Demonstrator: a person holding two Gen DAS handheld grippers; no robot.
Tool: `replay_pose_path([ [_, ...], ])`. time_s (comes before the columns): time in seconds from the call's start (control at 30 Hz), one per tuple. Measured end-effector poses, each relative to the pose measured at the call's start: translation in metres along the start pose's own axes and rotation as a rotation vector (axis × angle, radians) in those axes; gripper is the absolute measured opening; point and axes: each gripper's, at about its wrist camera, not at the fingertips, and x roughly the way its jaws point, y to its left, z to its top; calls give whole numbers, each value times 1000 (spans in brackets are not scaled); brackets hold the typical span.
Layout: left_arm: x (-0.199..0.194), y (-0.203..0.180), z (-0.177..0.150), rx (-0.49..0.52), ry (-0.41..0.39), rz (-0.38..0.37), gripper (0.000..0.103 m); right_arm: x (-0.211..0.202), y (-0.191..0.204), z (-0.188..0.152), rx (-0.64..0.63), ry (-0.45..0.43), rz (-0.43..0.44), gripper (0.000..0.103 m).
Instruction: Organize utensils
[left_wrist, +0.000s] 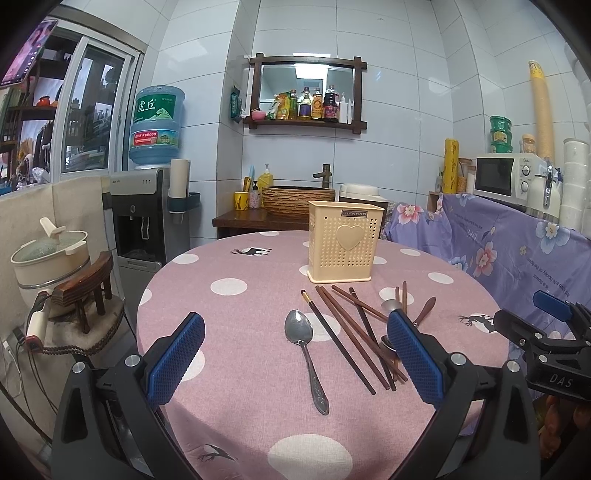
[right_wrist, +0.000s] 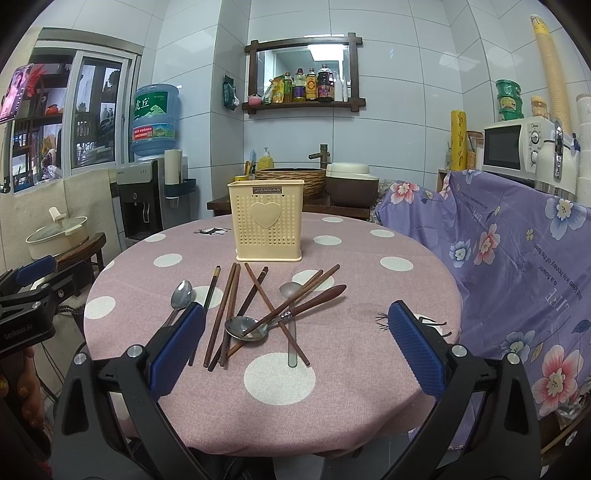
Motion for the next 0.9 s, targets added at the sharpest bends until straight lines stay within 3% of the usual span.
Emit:
replay_pose_path([
  [0.9, 4, 3, -11, 2, 31, 10, 98, 9, 1, -15, 0, 24, -2, 98],
])
